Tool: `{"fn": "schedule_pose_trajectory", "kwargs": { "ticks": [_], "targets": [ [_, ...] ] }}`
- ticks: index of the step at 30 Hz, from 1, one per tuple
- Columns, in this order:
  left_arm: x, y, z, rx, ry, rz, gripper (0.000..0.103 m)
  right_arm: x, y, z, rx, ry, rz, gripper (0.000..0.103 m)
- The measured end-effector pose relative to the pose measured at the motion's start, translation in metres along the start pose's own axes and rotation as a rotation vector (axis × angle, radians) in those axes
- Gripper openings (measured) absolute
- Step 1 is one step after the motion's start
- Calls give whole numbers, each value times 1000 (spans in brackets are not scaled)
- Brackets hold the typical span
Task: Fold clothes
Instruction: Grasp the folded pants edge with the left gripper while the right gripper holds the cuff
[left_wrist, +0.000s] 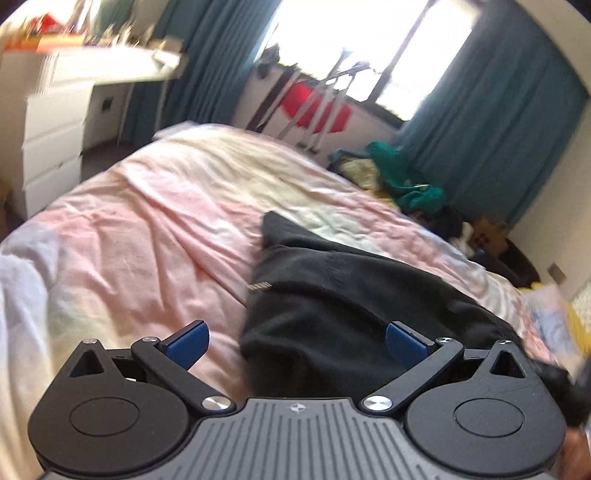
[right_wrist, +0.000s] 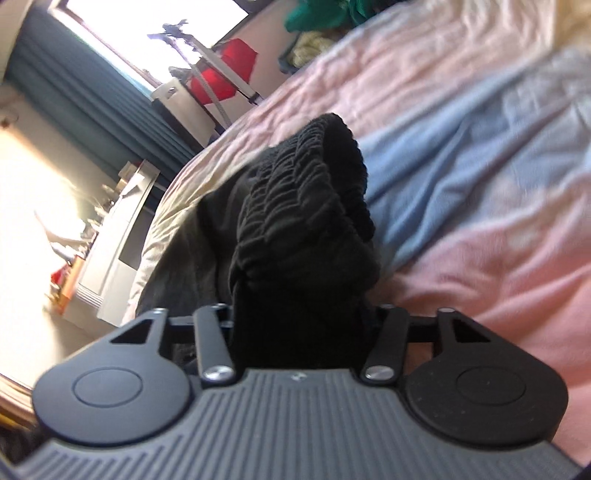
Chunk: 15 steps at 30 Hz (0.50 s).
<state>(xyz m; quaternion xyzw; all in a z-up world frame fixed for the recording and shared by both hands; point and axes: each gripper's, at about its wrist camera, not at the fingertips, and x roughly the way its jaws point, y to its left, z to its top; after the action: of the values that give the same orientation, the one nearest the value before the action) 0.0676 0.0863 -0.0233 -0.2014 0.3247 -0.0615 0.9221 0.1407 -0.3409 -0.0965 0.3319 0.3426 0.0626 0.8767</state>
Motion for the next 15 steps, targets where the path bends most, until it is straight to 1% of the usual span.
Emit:
{"fn": "schedule_pose_trajectory", "kwargs": {
  "ticks": [1, 2, 4, 5, 8, 10, 12, 15],
  "targets": [
    [11, 5, 8, -15, 20, 10, 103, -2, 3, 1, -14, -9, -2, 51],
    [26, 9, 16, -27, 58, 0, 103, -3, 5, 1, -21, -14, -3, 51],
    [55, 18, 28, -67, 160, -60, 103, -2, 2, 1, -13, -12, -2, 51],
    [68, 22, 30, -100, 197, -85, 103, -2, 1, 1, -10, -10, -1, 51],
    [100, 23, 30, -116, 276, -135, 103, -2, -2, 1, 2, -7, 0, 51],
    [115, 22, 24, -93, 290, -169, 103, -1, -4, 1, 9, -4, 1, 51],
    [119, 23, 14, -101, 274, -198, 103, 2, -6, 1, 27, 1, -1, 51],
    [119, 22, 7, -108, 254, -206, 103, 8, -8, 2, 56, 10, -8, 52]
  ]
}}
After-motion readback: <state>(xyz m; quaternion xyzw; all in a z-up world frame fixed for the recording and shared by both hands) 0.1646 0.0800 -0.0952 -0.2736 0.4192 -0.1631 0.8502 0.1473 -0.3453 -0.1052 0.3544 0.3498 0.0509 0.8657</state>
